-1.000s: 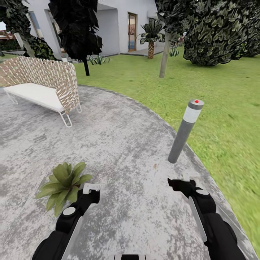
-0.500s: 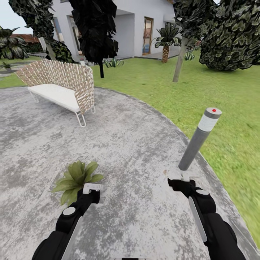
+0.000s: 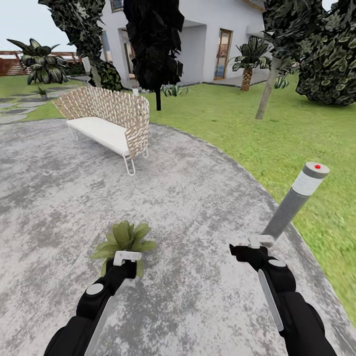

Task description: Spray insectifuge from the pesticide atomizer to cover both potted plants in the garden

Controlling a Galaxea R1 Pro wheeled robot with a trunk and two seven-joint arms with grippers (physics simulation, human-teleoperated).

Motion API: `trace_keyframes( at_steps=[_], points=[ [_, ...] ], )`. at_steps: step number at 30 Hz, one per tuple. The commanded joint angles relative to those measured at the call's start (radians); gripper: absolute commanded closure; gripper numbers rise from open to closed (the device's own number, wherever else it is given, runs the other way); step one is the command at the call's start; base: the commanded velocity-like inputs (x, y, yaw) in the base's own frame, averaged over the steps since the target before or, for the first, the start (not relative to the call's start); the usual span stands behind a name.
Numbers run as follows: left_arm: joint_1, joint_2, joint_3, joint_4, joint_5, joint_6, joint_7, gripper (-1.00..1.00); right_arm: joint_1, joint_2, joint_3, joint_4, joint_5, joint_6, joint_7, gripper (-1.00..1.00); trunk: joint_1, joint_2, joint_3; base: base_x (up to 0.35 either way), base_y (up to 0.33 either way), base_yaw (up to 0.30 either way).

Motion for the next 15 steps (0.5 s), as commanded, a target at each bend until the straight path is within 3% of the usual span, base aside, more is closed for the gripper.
trace_keyframes(
  at_steps=[1,15],
  points=[
    [-0.001,0.0,-0.001,-0.001,-0.001,0.005,0.001,1.0,0.0,0.0,0.0,-0.001,0.0,0.005,0.0,-1.0,-0.004,0.007,0.004,0.0,0.0,0.229],
    [-0.001,0.0,-0.001,0.0,-0.001,0.006,0.001,1.0,0.0,0.0,0.0,-0.001,0.0,0.005,0.0,-1.0,-0.058,0.105,0.064,0.0,0.0,0.229]
  ],
)
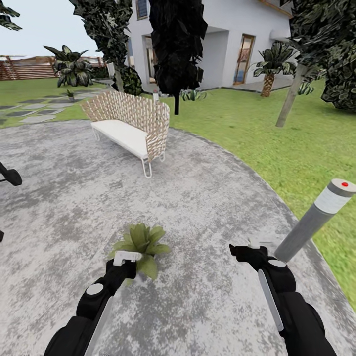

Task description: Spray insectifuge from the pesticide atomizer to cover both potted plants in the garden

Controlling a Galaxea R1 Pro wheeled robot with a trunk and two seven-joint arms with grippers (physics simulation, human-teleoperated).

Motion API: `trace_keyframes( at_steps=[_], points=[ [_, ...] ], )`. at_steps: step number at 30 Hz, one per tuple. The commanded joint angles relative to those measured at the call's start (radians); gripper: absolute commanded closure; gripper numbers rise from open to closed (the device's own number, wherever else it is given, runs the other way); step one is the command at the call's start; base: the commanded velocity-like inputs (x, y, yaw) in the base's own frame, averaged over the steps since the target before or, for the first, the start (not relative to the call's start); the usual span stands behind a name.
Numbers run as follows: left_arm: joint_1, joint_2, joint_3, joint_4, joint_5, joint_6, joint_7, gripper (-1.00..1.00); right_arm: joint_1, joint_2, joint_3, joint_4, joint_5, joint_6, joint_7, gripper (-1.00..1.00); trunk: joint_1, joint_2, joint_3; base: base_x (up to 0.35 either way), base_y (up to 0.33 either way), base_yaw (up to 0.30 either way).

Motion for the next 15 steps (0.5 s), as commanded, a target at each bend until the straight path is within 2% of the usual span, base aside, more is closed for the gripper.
trace_keyframes(
  at_steps=[1,10,15],
  points=[
    [-0.001,0.0,-0.001,-0.001,0.0,0.006,0.001,1.0,0.0,0.0,0.0,-0.001,0.0,0.005,0.0,-1.0,-0.004,0.007,0.004,0.0,0.0,0.229],
    [-0.001,0.0,-0.001,-0.001,0.0,0.005,0.001,1.0,0.0,0.0,0.0,-0.001,0.0,0.005,0.0,-1.0,-0.039,0.07,0.042,0.0,0.0,0.229],
    [-0.001,0.0,-0.001,-0.001,0.0,0.005,0.001,1.0,0.0,0.0,0.0,-0.001,0.0,0.005,0.0,-1.0,-0.039,0.07,0.048,0.0,0.0,0.229]
  ],
)
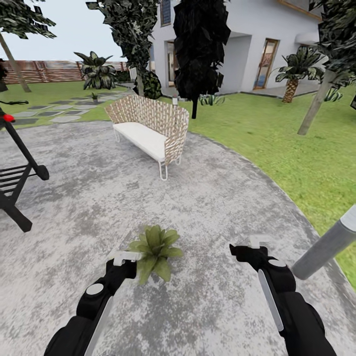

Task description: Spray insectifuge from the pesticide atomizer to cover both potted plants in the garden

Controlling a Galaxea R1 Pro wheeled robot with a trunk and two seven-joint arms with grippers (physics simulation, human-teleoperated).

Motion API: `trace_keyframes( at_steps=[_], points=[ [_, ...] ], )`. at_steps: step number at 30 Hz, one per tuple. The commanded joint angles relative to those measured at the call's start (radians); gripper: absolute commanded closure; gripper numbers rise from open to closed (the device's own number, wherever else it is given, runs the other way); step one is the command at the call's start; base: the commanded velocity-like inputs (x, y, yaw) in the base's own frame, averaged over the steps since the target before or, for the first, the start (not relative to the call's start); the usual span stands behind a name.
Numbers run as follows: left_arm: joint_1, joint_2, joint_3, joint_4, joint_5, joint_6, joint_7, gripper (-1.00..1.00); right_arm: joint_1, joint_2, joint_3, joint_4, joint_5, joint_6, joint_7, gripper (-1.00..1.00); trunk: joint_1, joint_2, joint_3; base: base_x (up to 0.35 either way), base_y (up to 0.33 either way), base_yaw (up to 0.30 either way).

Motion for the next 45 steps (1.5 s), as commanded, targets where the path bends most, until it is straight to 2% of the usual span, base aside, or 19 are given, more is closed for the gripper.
trace_keyframes(
  at_steps=[1,12,34,39,40,42,43,45],
  points=[
    [-0.001,0.0,-0.001,-0.001,0.0,0.006,0.001,1.0,0.0,0.0,0.0,-0.001,0.0,0.005,0.0,-1.0,0.0,0.0,0.0,0.0,0.0,0.23],
    [-0.001,0.0,-0.001,-0.001,0.0,0.006,0.001,1.0,0.0,0.0,0.0,-0.001,0.0,0.005,0.0,-1.0,0.0,0.0,0.012,0.0,0.0,0.212],
    [0.005,0.002,-0.001,-0.013,0.004,0.007,-0.002,1.0,0.0,-0.002,-0.001,-0.002,0.001,0.005,0.0,-1.0,0.0,0.0,0.013,0.0,0.0,0.007],
    [0.005,0.005,-0.016,-0.059,0.007,0.093,-0.011,1.0,0.0,-0.002,0.007,-0.005,0.009,0.008,0.002,-1.0,0.0,0.0,0.013,0.0,0.0,0.0],
    [0.005,0.006,-0.038,-0.063,0.008,0.135,-0.015,1.0,0.0,-0.013,0.009,-0.01,0.012,0.023,0.005,-1.0,0.0,0.0,0.013,0.0,0.0,0.0],
    [0.003,0.008,-0.084,-0.065,0.009,0.194,-0.019,1.0,0.0,-0.059,0.013,-0.025,0.014,0.058,0.022,-1.0,0.0,0.0,0.013,0.0,0.0,0.0],
    [0.002,0.009,-0.095,-0.066,0.009,0.208,-0.019,1.0,0.0,-0.072,0.015,-0.027,0.015,0.065,0.033,-1.0,0.0,0.0,0.013,0.0,0.0,0.0],
    [-0.018,0.012,-0.128,-0.066,0.01,0.259,-0.025,1.0,0.0,-0.113,0.025,-0.034,0.014,0.083,0.105,-1.0,0.0,0.0,0.013,0.0,0.0,0.0]
  ],
)
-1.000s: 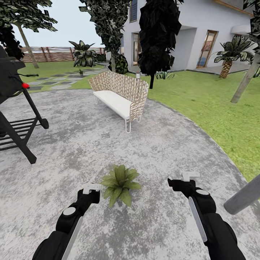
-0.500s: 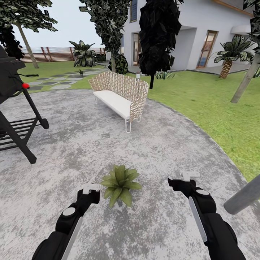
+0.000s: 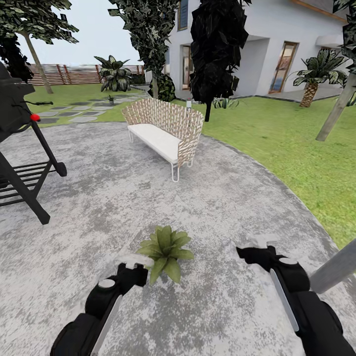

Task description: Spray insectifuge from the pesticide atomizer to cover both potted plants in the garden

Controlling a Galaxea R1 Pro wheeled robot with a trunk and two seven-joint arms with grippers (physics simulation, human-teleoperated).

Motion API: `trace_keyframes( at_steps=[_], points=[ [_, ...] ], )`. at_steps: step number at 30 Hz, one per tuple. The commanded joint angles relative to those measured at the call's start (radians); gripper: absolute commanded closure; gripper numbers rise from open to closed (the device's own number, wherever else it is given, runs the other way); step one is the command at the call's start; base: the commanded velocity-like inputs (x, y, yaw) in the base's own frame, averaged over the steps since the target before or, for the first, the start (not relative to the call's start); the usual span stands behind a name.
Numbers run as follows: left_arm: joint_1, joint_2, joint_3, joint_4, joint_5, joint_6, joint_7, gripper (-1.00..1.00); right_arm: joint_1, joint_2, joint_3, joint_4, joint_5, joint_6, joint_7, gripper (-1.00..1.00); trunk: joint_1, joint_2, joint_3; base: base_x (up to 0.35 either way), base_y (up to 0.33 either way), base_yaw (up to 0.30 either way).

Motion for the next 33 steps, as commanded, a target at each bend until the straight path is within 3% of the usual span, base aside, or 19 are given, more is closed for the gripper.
trace_keyframes(
  at_steps=[1,3,5,6,8,11,15,20,25,33],
  points=[
    [-0.028,0.001,-0.013,-0.001,-0.003,0.034,-0.029,1.0,-0.001,-0.017,0.004,-0.003,0.002,0.01,0.092,-1.0,0.0,0.0,-0.001,0.0,0.0,0.0],
    [-0.052,0.005,-0.019,-0.001,-0.006,0.05,-0.091,1.0,-0.001,-0.029,0.006,-0.004,0.003,0.013,0.199,-1.0,0.0,0.0,-0.001,0.0,0.0,0.0],
    [-0.074,0.031,-0.023,-0.001,-0.011,0.06,-0.209,1.0,-0.001,-0.06,0.006,-0.005,0.004,0.015,0.351,-1.0,0.0,0.0,-0.001,0.0,0.0,0.0],
    [-0.078,0.041,-0.023,-0.001,-0.011,0.061,-0.239,1.0,-0.001,-0.067,0.006,-0.005,0.004,0.015,0.386,-1.0,0.0,0.0,-0.001,0.0,0.0,0.0],
    [-0.084,0.077,-0.022,-0.001,-0.011,0.063,-0.327,1.0,-0.001,-0.086,0.005,-0.005,0.004,0.016,0.482,-1.0,0.0,0.0,-0.001,0.0,0.0,0.0],
    [-0.09,0.149,-0.018,-0.002,-0.007,0.064,-0.512,1.0,-0.001,-0.111,0.004,-0.004,0.002,0.015,0.648,-1.0,0.0,0.0,-0.001,0.0,0.0,0.0],
    [-0.091,0.233,-0.017,-0.003,-0.012,0.058,-0.758,1.0,-0.001,-0.122,0.003,-0.004,0.003,0.012,0.867,-1.0,0.0,0.0,-0.001,0.0,0.0,0.0],
    [-0.091,0.31,-0.012,-0.004,-0.014,0.023,-0.943,1.0,-0.005,-0.124,0.002,-0.006,0.003,0.006,1.068,-1.0,0.0,0.0,-0.001,0.0,0.0,0.0],
    [-0.091,0.333,0.004,-0.004,-0.014,-0.053,-1.09,1.0,-0.009,-0.124,0.002,-0.006,0.004,0.005,1.148,-1.0,0.0,0.0,-0.001,0.0,0.0,0.0],
    [-0.122,0.337,0.009,-0.002,-0.017,-0.074,-1.244,1.0,-0.014,-0.121,0.008,-0.009,0.005,0.005,1.162,-1.0,0.0,0.0,-0.001,0.0,0.0,0.0]
  ],
)
